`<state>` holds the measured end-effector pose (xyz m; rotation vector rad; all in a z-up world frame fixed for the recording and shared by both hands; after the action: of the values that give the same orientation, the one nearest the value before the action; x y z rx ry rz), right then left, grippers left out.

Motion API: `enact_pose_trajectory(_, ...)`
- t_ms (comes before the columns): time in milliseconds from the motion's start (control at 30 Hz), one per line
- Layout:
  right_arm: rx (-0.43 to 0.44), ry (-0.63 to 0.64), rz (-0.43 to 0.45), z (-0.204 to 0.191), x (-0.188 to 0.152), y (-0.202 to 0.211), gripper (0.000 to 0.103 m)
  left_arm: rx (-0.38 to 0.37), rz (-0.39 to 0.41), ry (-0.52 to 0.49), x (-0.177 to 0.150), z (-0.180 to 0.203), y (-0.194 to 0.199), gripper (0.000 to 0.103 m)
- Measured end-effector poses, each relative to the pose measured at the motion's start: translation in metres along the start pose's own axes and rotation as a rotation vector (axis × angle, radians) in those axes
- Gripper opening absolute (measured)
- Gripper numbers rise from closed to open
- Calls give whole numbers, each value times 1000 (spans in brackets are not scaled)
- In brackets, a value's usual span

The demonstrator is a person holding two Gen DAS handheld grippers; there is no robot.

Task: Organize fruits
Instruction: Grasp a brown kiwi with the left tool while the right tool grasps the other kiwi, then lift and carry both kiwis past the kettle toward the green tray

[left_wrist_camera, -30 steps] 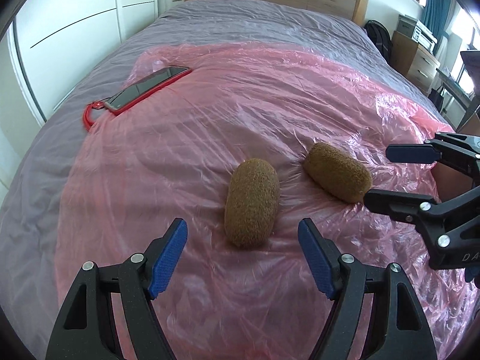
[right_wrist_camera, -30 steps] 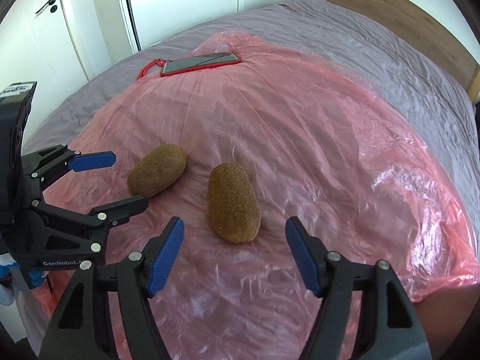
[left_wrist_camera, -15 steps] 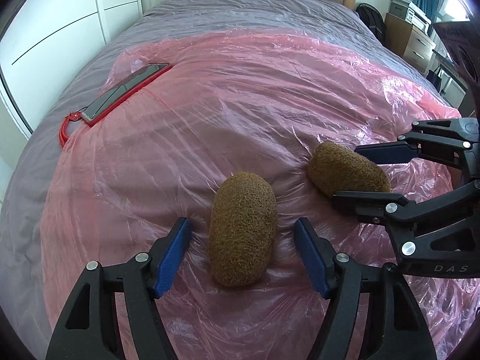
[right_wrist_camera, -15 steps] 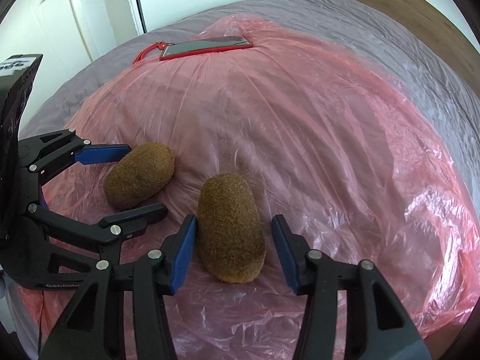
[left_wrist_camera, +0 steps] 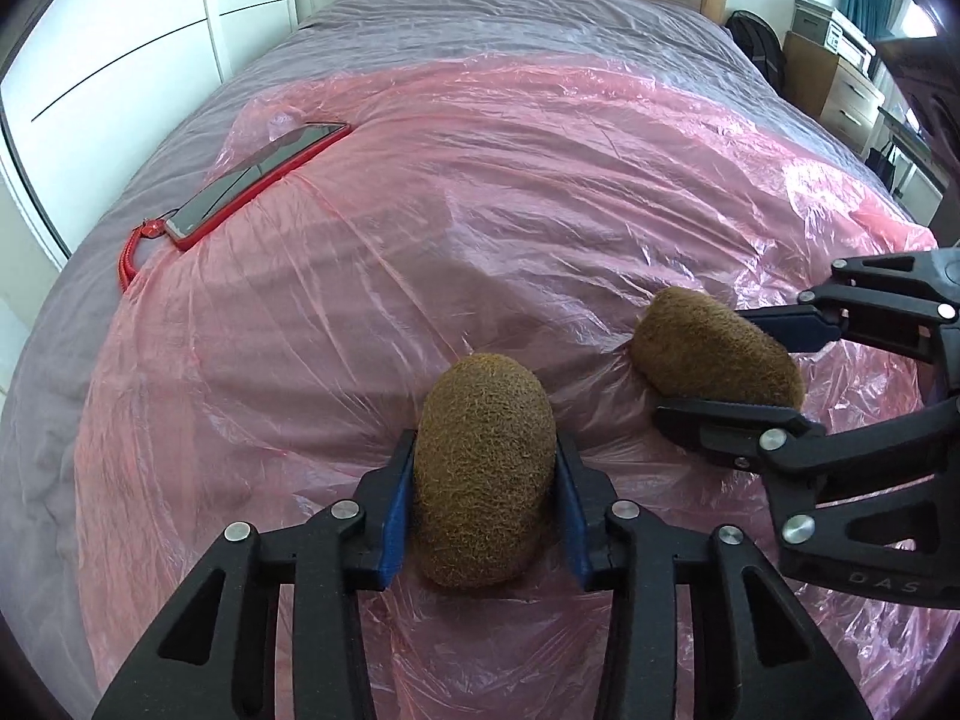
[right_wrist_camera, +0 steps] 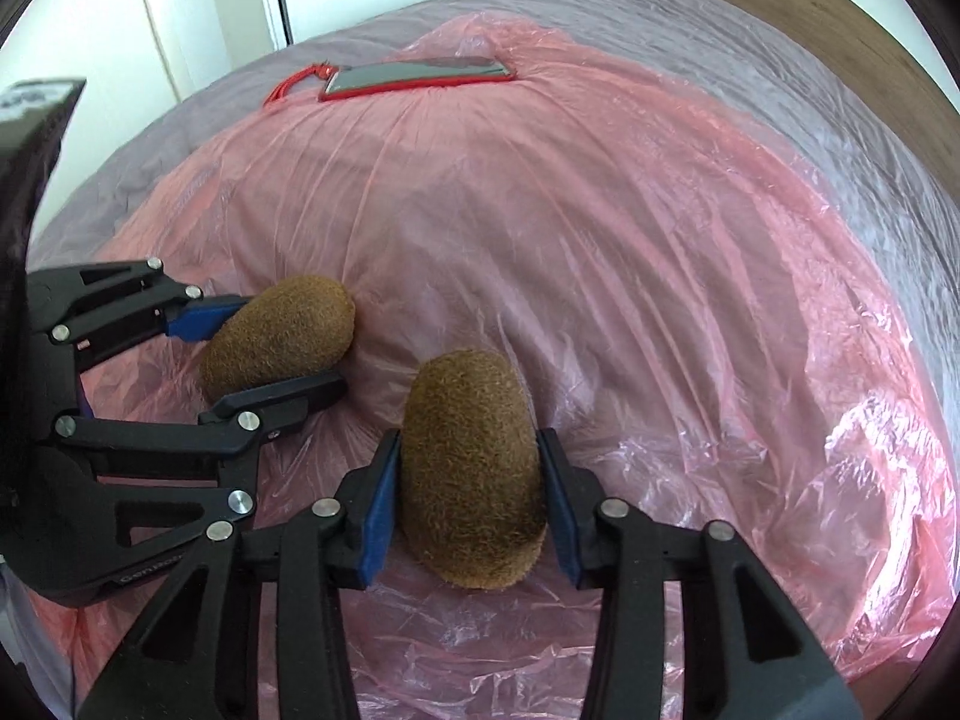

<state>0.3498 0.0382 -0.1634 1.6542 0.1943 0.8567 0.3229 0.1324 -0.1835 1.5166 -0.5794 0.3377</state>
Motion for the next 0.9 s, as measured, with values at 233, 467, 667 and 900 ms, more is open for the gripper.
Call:
enact_pose_trajectory(233, 7, -66, 70, 10, -5, 33, 36, -24, 31, 75, 2, -8, 14, 36)
enact_pose_trajectory(467, 13, -111, 115, 12, -19, 74, 37, -34, 64, 125, -2, -15, 44, 36)
enact_pose_trajectory(667, 35, -136, 140, 2, -50, 115, 36, -38, 92, 142, -13, -13, 76, 36)
enact_pose_trajectory(900, 52, -162, 149, -13, -93, 154, 37, -56, 128, 135, -32, 3, 119, 36)
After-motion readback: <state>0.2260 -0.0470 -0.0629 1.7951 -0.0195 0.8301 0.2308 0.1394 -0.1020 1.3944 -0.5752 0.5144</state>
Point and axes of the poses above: each gripper's, at about its wrist camera, not at the fingertips, and y roughly against the way its jaws point, z to its right, x to its top, the point moved 2 cm from there along -y, roughly the way its jaws point, and after that the axes turned 7 degrees about -y, right-handed, at the moved point
